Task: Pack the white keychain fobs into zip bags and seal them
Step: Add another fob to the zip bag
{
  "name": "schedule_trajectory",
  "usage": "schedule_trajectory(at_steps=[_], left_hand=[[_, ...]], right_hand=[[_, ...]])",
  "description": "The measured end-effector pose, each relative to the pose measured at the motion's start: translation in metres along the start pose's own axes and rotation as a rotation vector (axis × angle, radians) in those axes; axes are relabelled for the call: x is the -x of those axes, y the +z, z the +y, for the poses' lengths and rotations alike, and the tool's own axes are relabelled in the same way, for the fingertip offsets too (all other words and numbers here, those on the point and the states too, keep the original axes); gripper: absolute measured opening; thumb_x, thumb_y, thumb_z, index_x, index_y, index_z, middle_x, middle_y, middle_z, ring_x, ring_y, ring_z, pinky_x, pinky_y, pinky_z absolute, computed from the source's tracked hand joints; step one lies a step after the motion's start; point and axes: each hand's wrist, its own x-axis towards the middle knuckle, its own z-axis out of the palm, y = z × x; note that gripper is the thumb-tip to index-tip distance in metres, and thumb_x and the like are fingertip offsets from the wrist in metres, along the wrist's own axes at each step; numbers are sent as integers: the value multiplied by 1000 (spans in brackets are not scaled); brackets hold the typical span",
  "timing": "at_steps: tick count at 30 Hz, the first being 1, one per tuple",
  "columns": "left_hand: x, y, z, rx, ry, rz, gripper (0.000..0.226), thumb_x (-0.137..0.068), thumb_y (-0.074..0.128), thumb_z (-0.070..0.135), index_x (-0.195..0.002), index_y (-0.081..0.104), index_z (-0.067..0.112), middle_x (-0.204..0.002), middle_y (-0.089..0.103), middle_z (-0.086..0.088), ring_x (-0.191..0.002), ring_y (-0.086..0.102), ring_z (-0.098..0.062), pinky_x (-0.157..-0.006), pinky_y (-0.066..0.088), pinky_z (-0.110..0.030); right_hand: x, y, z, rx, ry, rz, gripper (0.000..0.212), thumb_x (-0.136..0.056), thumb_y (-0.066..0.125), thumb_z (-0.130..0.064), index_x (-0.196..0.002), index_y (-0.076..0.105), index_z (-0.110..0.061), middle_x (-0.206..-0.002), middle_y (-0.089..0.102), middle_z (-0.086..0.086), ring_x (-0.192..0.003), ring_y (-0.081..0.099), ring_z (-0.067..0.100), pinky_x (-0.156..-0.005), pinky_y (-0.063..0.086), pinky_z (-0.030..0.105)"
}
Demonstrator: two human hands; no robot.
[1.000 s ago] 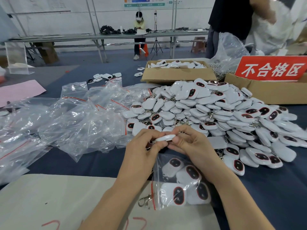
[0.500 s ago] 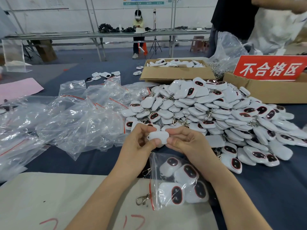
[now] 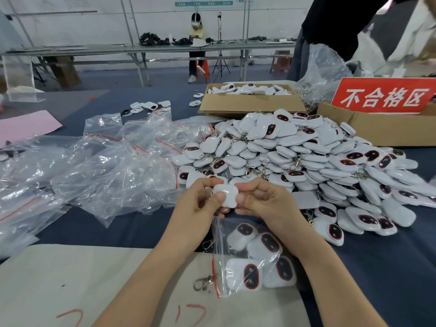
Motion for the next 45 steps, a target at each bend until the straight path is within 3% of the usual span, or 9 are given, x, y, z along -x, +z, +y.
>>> schedule_trajectory(at_steps=[6,12,17,22,26,33,37,40,45], left_hand=[[1,1,0,-17,-17,-41,20,-105,50,17,-112,68,25,-78,74,10,-69,69,-6,-67,53,-16],[-1,0,-1,52,-18,57,16,-100,62,24,-115,68,23,-93,78,1,-75,69,-10,-72,57,-21],[-2,-1,-3,16,54,41,18,-93,72,20,-97,72,38,-96,76,7,-81,69,-7,-73,57,-23],[2,-1,-4,-67,81,33,16,-94,71,26,-99,68,40,-97,74,11,-90,69,-16,-82,58,-32],[7,3,-2,-246,155,91,7,-99,60,38,-105,60,34,-84,72,18,-71,66,-3,-66,47,-12],[31,-25,16,-82,261,183,9,-98,54,45,-105,58,41,-69,65,-2,-54,63,-19,-52,53,-26],[54,-41,5,-49,147,100,32,-94,58,59,-111,63,32,-77,66,-3,-60,62,-20,-53,53,-30],[63,-47,-1,-256,112,23,43,-89,50,67,-112,61,32,-70,65,-5,-59,58,-15,-59,50,-30],[64,-48,5,-389,15,-61,43,-80,55,60,-120,53,44,-85,68,-3,-79,60,-30,-80,51,-44]], right_hand=[[-2,1,4,47,-26,-29,24,-71,76,-20,-91,67,-11,-94,77,9,-78,74,16,-68,59,20],[-5,-2,6,33,-11,-16,16,-84,71,-9,-99,66,-9,-91,77,5,-81,74,18,-73,61,24],[-5,-3,7,41,-9,37,13,-91,65,2,-101,64,-6,-101,74,11,-91,73,20,-74,60,23],[-5,-3,7,62,-7,43,15,-92,63,4,-103,63,-5,-105,71,16,-93,71,18,-76,59,21],[-6,1,5,124,-19,49,17,-96,62,-6,-111,63,-14,-101,74,10,-91,74,19,-77,59,22],[-2,-2,1,503,-101,-68,15,-99,57,-32,-113,65,-33,-101,73,-11,-93,70,2,-85,57,22],[2,4,-3,717,-97,-137,10,-98,57,-43,-105,61,-49,-97,69,-26,-91,64,-9,-74,54,12],[3,6,-6,780,-76,-186,9,-97,57,-47,-92,62,-53,-89,69,-31,-80,67,-3,-68,55,14],[3,5,-4,811,-39,-243,6,-94,60,-50,-91,66,-52,-92,73,-23,-84,66,-3,-81,55,22]])
